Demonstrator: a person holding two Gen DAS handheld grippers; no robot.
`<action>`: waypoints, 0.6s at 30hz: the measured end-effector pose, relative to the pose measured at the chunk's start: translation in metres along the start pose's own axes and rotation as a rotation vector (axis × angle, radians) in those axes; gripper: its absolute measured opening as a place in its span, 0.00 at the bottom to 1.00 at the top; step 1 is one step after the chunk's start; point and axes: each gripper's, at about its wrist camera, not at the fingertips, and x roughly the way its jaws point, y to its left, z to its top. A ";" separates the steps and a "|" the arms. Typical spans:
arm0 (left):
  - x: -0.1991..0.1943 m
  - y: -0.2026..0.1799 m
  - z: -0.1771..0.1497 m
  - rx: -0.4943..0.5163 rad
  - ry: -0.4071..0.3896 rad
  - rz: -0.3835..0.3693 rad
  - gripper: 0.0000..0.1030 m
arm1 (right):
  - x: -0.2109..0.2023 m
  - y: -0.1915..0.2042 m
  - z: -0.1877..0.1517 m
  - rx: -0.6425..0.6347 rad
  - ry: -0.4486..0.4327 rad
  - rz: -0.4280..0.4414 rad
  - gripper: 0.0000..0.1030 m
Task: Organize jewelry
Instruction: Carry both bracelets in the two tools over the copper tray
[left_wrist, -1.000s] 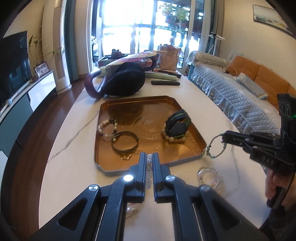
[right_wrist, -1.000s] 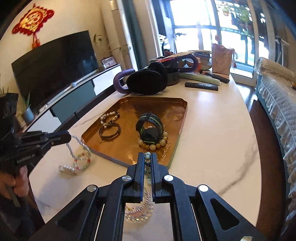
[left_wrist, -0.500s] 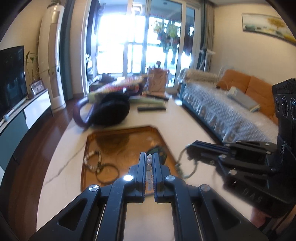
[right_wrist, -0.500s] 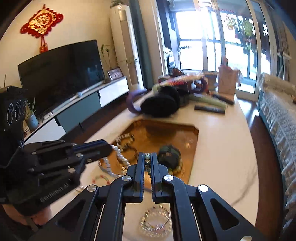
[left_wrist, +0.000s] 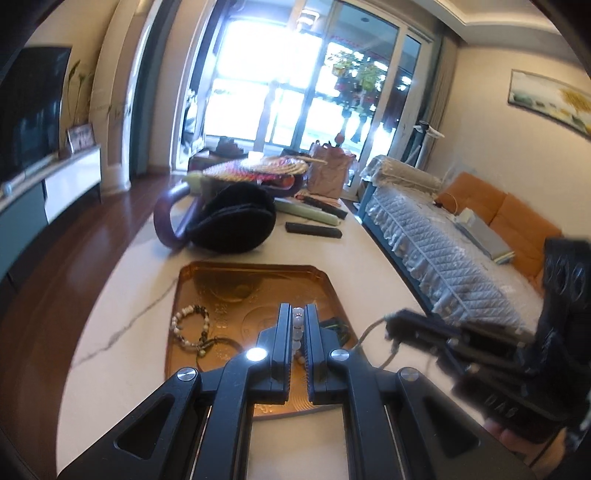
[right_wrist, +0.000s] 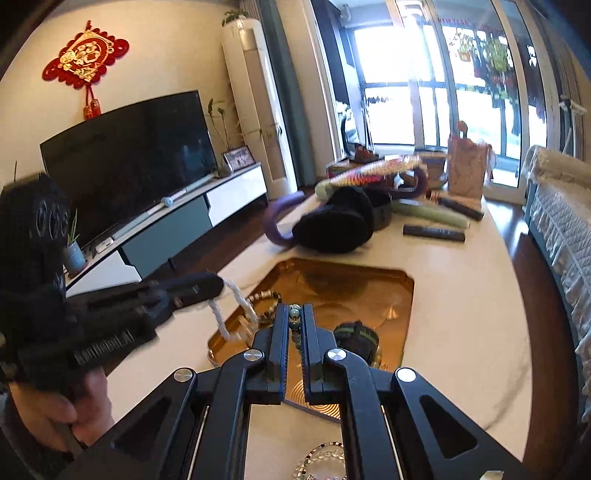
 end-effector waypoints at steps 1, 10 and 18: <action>0.004 0.006 -0.001 -0.031 0.014 -0.036 0.06 | 0.004 -0.002 -0.002 -0.001 0.009 -0.003 0.05; 0.040 0.033 -0.012 -0.202 0.143 -0.221 0.06 | 0.038 -0.007 -0.023 -0.016 0.091 0.013 0.05; 0.089 0.016 -0.045 -0.065 0.262 0.002 0.06 | 0.069 -0.013 -0.042 -0.031 0.165 -0.014 0.05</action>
